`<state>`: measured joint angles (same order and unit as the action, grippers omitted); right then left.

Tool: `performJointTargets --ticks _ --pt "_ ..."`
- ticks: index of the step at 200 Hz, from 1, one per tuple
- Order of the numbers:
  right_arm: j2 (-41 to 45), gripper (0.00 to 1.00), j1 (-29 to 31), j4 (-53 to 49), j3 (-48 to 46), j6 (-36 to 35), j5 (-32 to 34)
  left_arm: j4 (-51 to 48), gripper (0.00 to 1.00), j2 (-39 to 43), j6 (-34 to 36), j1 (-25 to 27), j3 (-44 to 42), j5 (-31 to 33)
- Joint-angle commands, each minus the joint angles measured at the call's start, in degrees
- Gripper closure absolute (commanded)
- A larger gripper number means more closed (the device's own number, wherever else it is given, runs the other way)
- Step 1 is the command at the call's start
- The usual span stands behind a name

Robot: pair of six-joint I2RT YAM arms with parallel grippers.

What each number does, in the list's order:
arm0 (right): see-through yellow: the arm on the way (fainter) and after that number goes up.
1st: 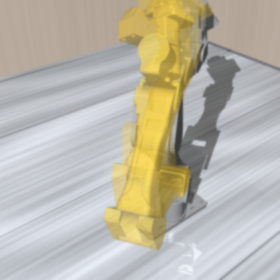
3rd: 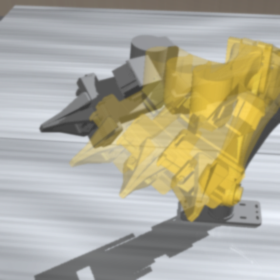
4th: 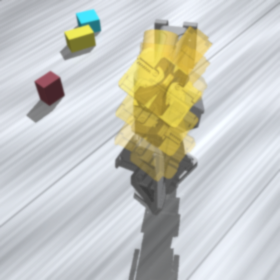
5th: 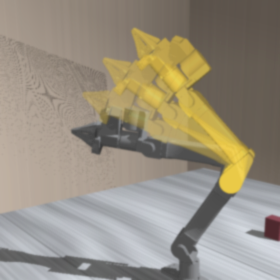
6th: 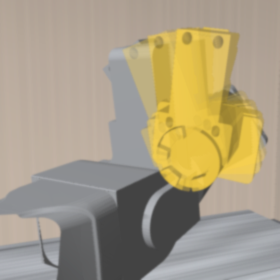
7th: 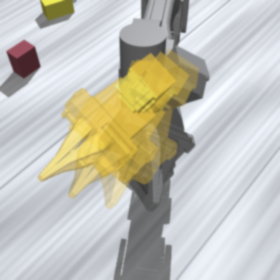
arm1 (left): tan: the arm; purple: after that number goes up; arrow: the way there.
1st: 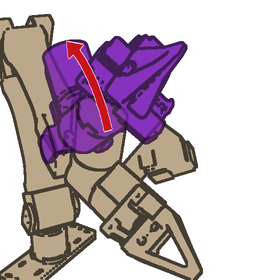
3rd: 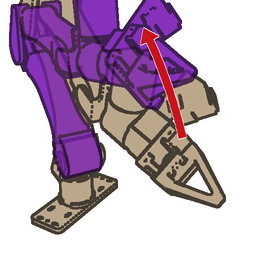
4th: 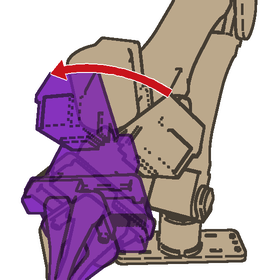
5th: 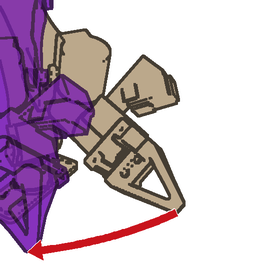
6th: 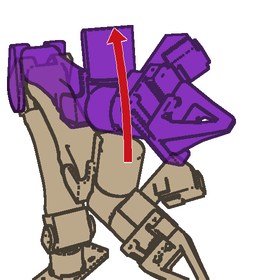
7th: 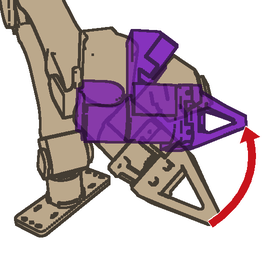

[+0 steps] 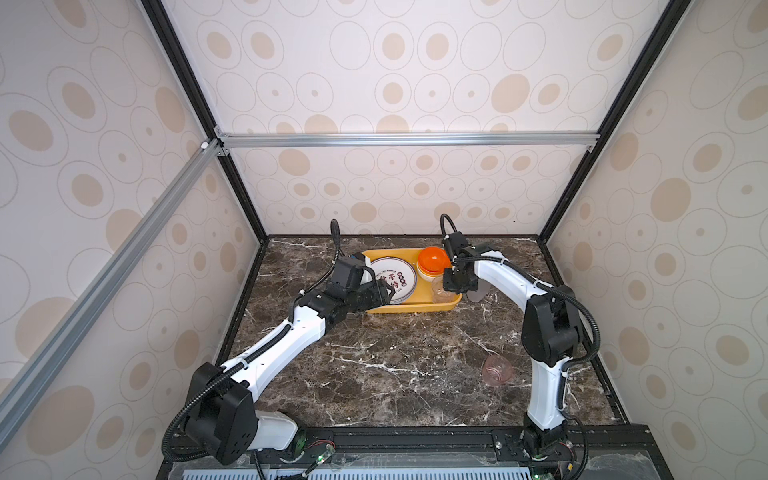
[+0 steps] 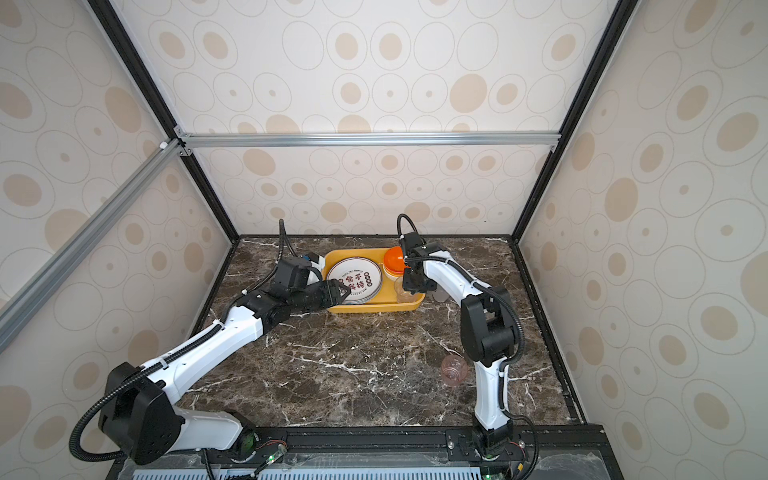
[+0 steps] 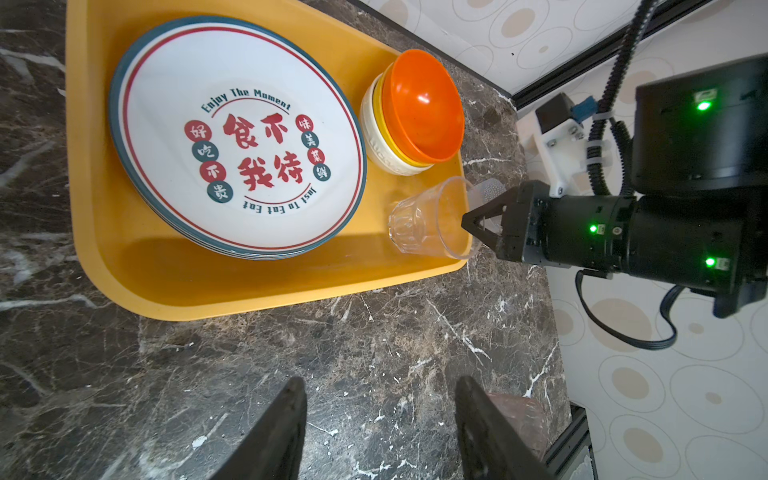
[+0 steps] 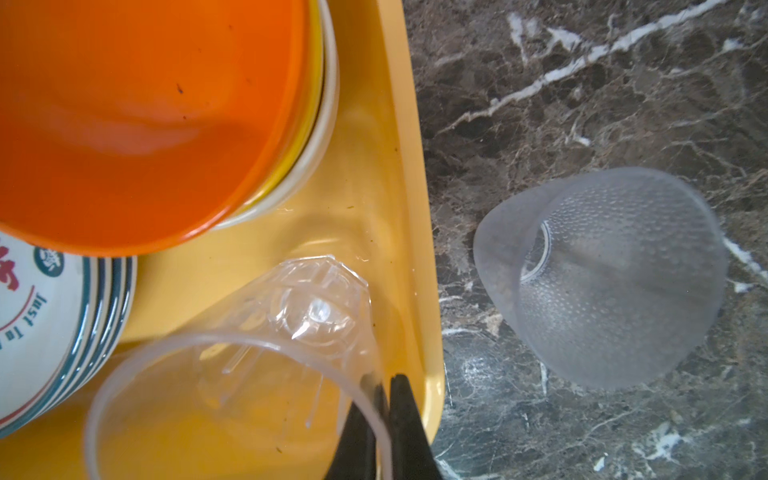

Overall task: Place the mixed dishes into the plastic bin
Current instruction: 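Lower the clear cup into the tray beside the bowls and open the right gripper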

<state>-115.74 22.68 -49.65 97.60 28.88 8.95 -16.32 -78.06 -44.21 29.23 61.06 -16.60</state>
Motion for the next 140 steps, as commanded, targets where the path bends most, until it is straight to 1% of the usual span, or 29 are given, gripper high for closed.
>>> performJointTargets --ticks 1,60,98,109,124,140 --pt "-0.86 1.0 -0.57 0.08 1.61 -0.02 0.74 0.36 0.43 1.73 -0.7 -0.57 -0.15 -0.01" --pt "-2.04 0.98 -0.63 0.08 2.04 0.3 0.67 0.5 0.43 2.17 -0.68 -1.09 -0.93 0.0" --pt "-2.8 0.94 -0.71 -0.05 2.33 0.38 0.37 0.66 0.43 2.12 -0.78 -1.28 -1.2 -0.17" --pt "-2.97 0.92 -0.71 -0.29 2.64 0.37 0.28 0.76 0.43 2.24 -0.87 -1.27 -1.36 -0.2" --pt "-2.75 0.84 -0.79 -0.47 2.92 0.47 0.36 0.93 0.43 2.38 -0.95 -1.33 -1.6 -0.43" --pt "-2.39 0.81 -0.79 -0.75 3.28 0.33 0.36 1.15 0.43 2.61 -0.89 -1.29 -1.88 -0.36"
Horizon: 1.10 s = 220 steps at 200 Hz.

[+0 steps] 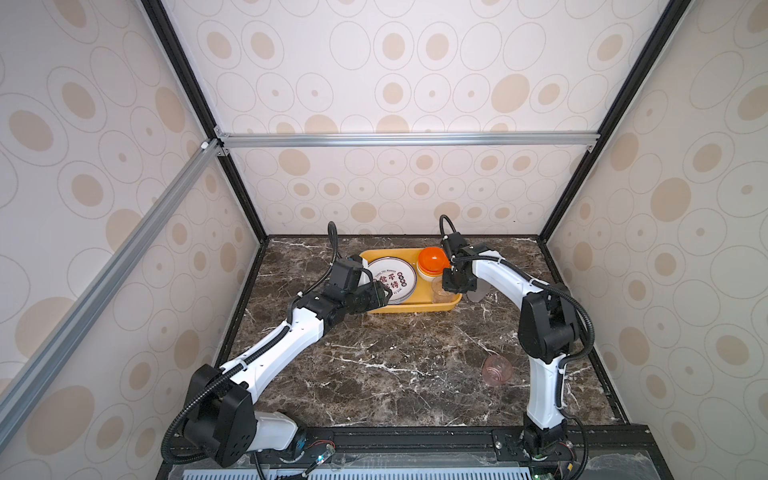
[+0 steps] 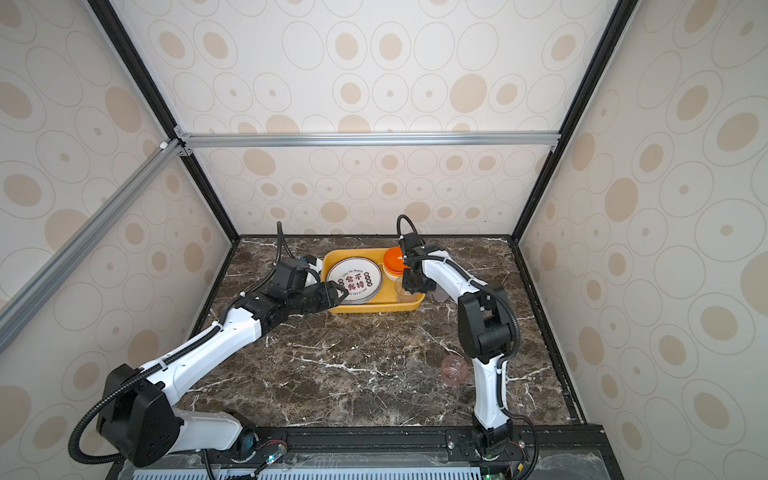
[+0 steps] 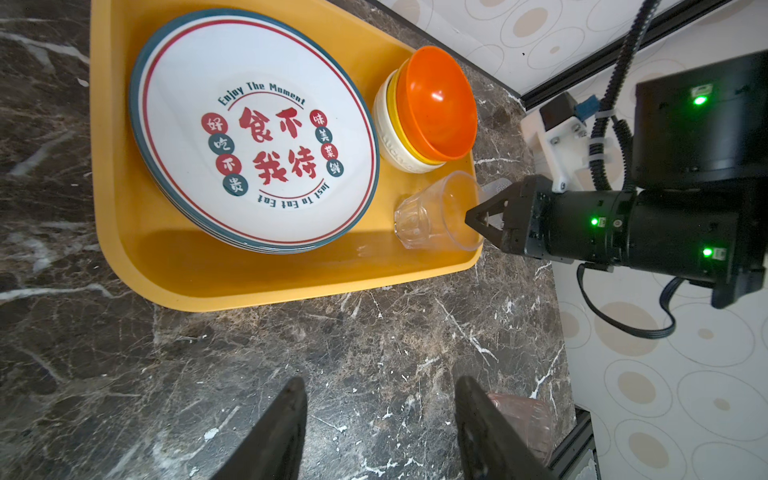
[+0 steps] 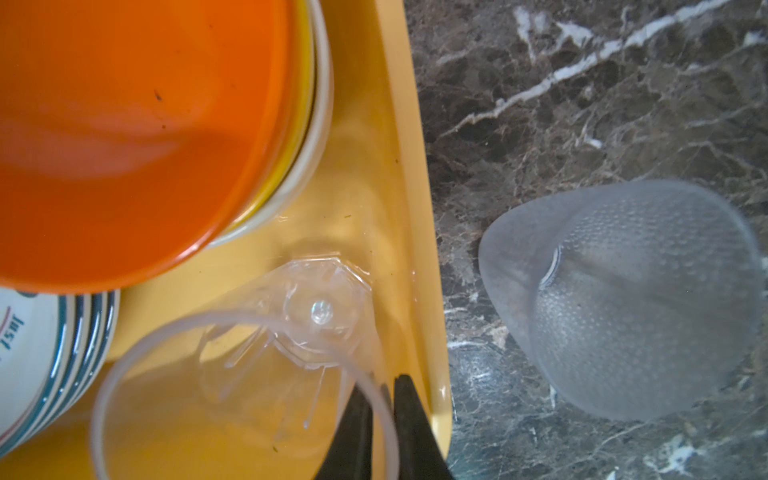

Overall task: Place the mixed dishes into the plastic bin
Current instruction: 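Lower the clear cup into the tray beside the bowls and open the right gripper, then move the right gripper to the frosted cup on the table and grasp it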

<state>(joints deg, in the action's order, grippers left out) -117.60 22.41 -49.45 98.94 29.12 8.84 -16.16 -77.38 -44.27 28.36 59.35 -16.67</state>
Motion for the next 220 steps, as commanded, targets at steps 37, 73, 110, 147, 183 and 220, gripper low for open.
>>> performJointTargets --ticks 37,73,110,147,183,220 --pt "1.27 0.75 -0.47 -1.91 2.66 -0.23 0.96 1.82 0.43 2.46 -1.4 -0.44 -1.2 -0.54" --pt "4.59 0.72 -0.45 -2.4 1.65 -0.4 1.49 3.28 0.42 2.95 -1.87 -0.42 -2.79 -1.36" --pt "8.32 0.7 -0.46 -2.72 0.08 -0.65 1.64 5.33 0.42 3.38 -2.31 -0.26 -3.96 -3.21" --pt "13.0 0.7 -0.47 -2.45 -3.22 -0.65 1.52 6.63 0.41 3.1 -1.87 0.77 -4.16 -4.96" --pt "17.49 0.67 -0.58 -1.96 -7.26 -0.91 1.87 7.85 0.41 1.59 -0.95 3.1 -3.36 -7.1" --pt "21.49 0.65 -1.35 -1.22 -12.0 -0.67 1.01 9.14 0.4 0.19 -0.12 5.42 -2.51 -8.32"
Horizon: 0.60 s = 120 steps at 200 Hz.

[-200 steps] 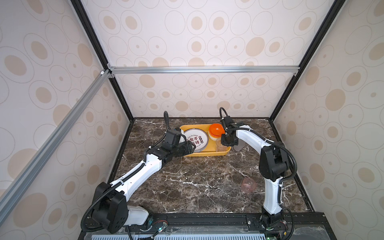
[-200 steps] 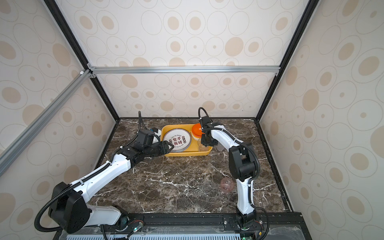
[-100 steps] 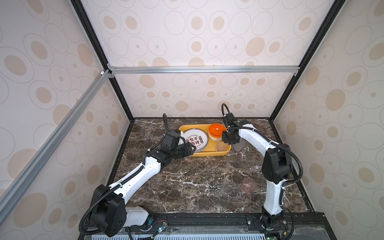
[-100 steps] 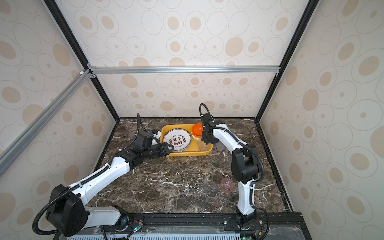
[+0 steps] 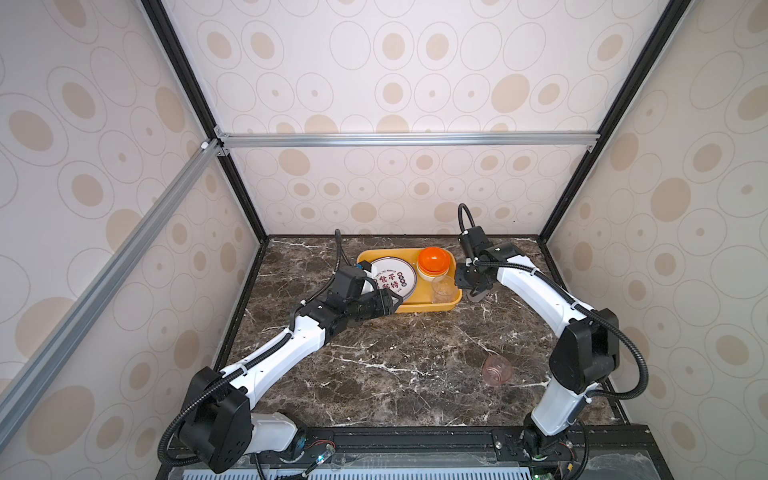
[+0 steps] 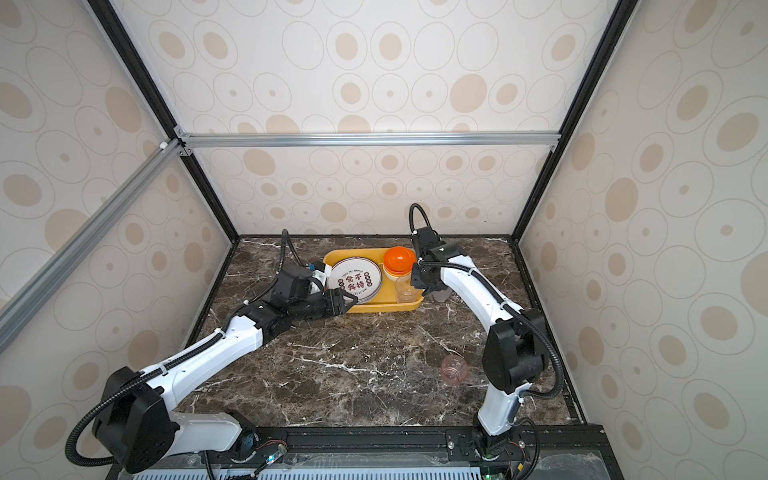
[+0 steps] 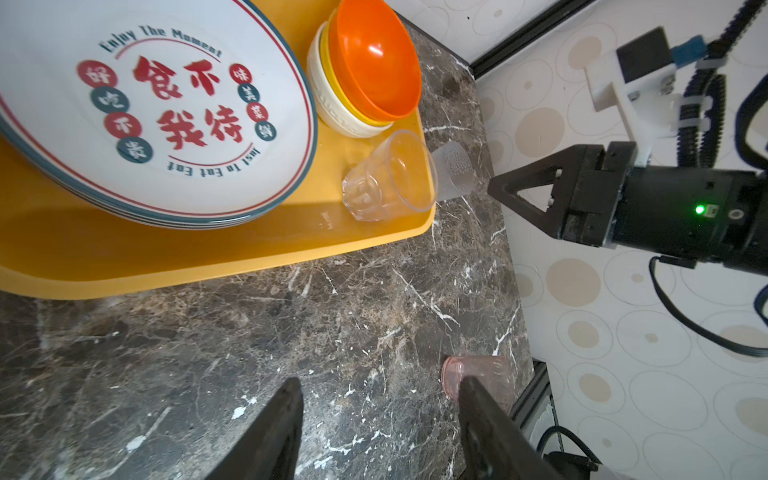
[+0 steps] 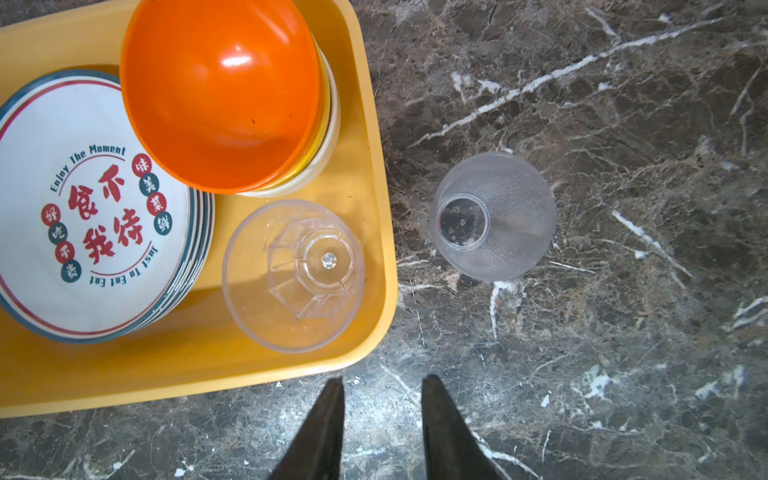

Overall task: Place the mixed dishes into the plastic bin
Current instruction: 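Move the right gripper to the frosted cup on the table and grasp it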

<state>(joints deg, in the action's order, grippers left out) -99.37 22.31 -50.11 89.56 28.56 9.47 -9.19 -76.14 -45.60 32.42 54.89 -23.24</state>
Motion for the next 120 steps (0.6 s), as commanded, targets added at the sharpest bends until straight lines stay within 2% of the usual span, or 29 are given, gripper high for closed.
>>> performJointTargets --ticks 1,69,74,120 --pt "3.37 0.65 -1.27 -0.54 -2.81 -0.09 0.33 2.21 0.4 -1.08 1.22 1.39 1.96 -1.86" --pt "8.01 0.56 -5.92 2.5 -10.44 0.83 -3.86 4.71 0.4 -3.38 2.26 5.72 2.82 -1.68" --pt "8.1 0.55 -7.76 2.7 -10.87 1.01 -4.13 4.63 0.4 -3.72 2.44 6.02 3.17 -1.5" --pt "7.69 0.53 -13.83 6.95 -14.18 3.45 -11.75 3.23 0.37 -6.82 5.72 10.25 6.72 2.75"
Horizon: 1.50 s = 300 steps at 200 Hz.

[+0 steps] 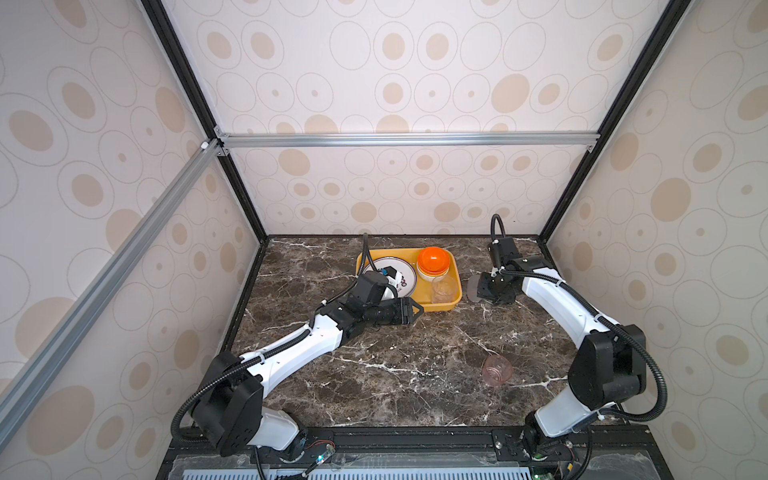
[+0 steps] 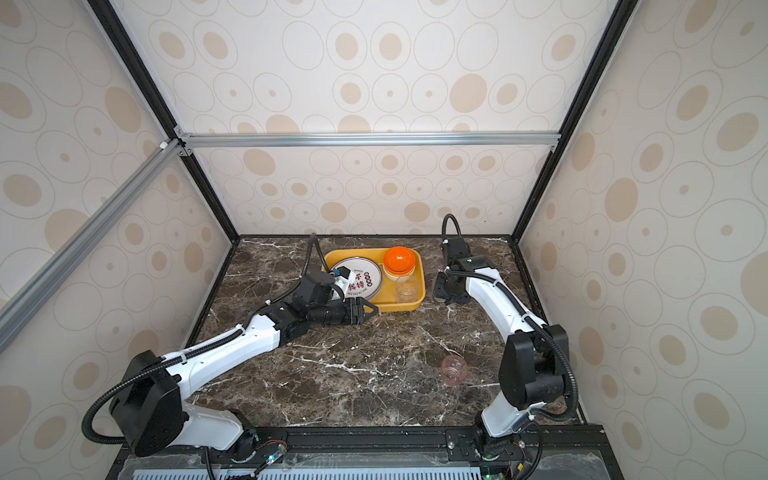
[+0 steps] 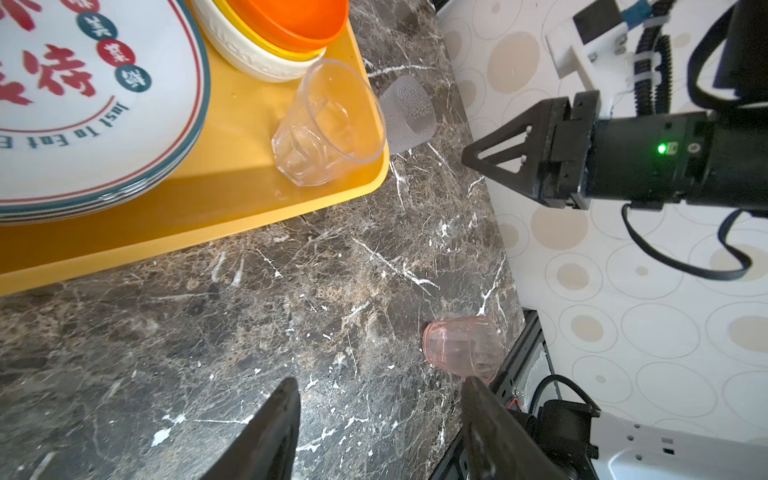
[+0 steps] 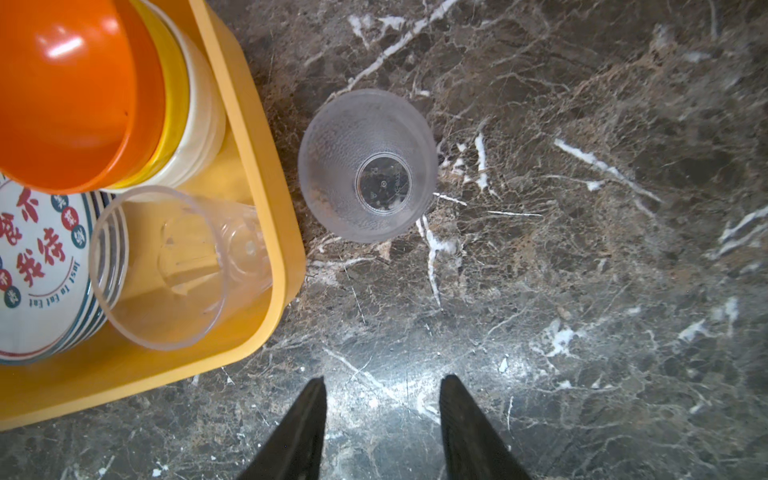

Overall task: Place the mixed dishes into the plastic bin
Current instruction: 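Move the right gripper to the frosted cup on the table and grasp it, then lift the frosted cup with the right gripper and carry it over the tray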

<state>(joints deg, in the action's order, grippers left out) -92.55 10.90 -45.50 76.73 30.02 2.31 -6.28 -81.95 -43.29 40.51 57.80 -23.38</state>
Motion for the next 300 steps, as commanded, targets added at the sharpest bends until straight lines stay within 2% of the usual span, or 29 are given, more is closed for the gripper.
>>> performJointTargets --ticks 1,64,160,237,300 --pt "0.83 0.53 -2.53 2.43 -1.38 2.07 -4.68 0.36 0.37 -1.1 3.44 2.23 3.86 3.02" --pt "-5.05 0.54 -6.78 4.36 1.88 4.85 -6.66 -0.77 0.37 -3.87 5.23 5.66 6.18 6.22" --pt "-14.17 0.59 -7.6 3.58 8.33 6.34 -5.3 -2.37 0.38 -4.35 6.37 6.69 6.62 8.9" --pt "-17.57 0.71 -7.68 3.92 8.92 6.24 -4.96 -2.6 0.38 -4.71 6.2 6.68 6.27 9.26" --pt "-16.98 0.85 -7.67 3.84 7.91 5.27 -4.5 -2.59 0.39 -4.67 6.13 6.64 6.18 9.41"
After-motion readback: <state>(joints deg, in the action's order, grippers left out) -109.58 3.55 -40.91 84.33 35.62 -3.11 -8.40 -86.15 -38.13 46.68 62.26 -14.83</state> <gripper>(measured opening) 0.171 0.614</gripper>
